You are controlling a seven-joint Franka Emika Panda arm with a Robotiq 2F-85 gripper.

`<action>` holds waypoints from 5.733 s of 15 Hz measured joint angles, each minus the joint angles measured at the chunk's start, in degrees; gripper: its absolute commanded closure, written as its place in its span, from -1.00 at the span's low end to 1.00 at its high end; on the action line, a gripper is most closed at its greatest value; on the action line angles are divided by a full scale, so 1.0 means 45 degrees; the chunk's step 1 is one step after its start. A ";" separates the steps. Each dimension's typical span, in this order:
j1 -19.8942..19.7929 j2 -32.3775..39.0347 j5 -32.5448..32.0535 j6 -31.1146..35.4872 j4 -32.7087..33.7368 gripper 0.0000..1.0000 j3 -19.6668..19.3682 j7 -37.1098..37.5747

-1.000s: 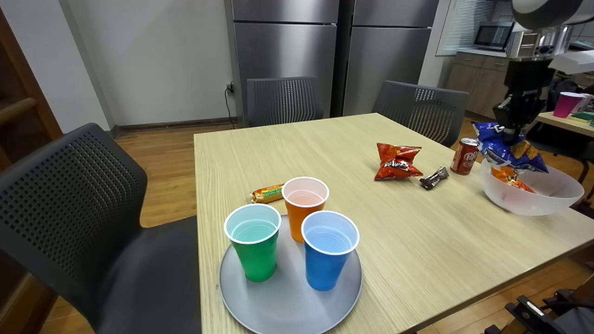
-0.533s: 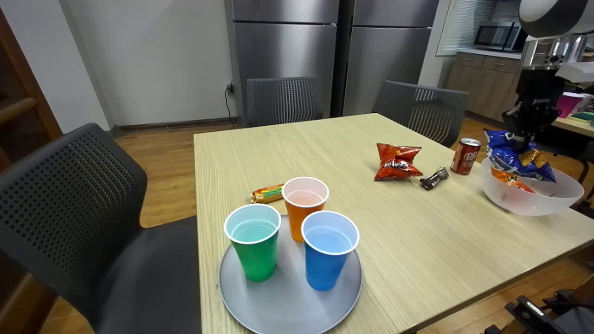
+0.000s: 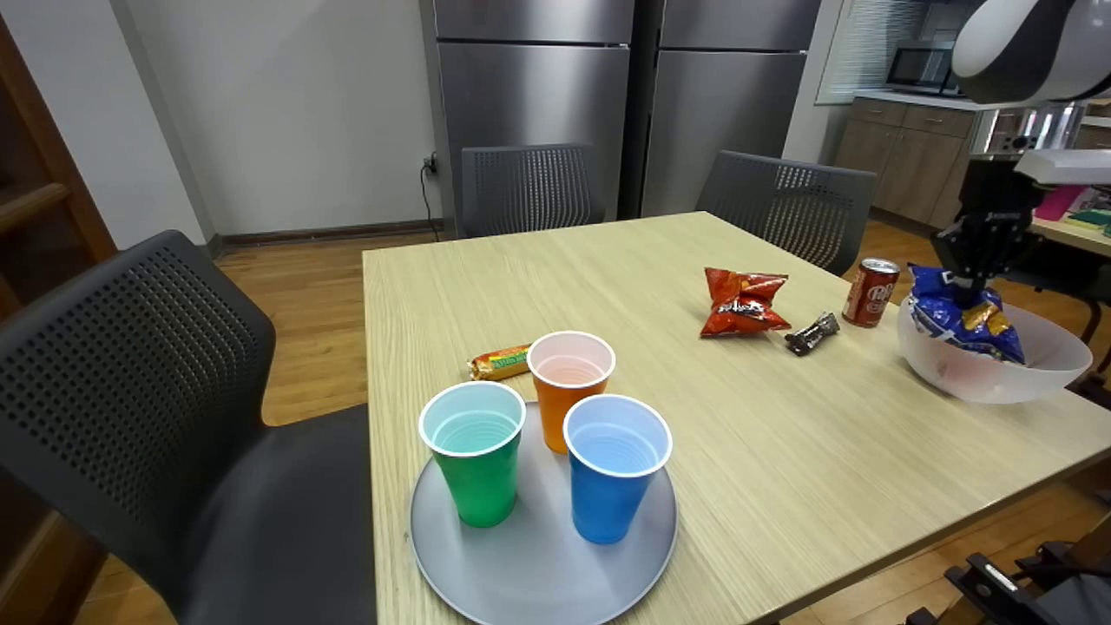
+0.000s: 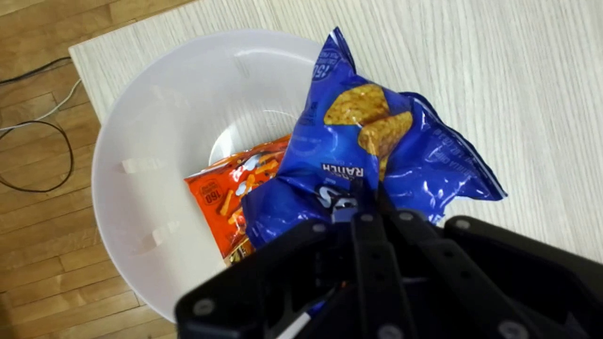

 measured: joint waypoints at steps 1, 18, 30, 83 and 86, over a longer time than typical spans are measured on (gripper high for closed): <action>-0.0047 0.0160 0.0135 0.0000 0.0138 1.00 -0.0001 0.0077; -0.0344 0.1466 0.0672 -0.0045 0.1408 0.48 -0.0001 0.1264; -0.0341 0.1212 0.0672 -0.0081 0.1504 -1.00 0.0081 0.1244; 0.3400 0.4458 0.0464 0.1842 0.4944 -1.00 0.1259 0.6943; 0.3400 0.4782 0.0475 0.1828 0.5314 -0.50 0.1259 0.7004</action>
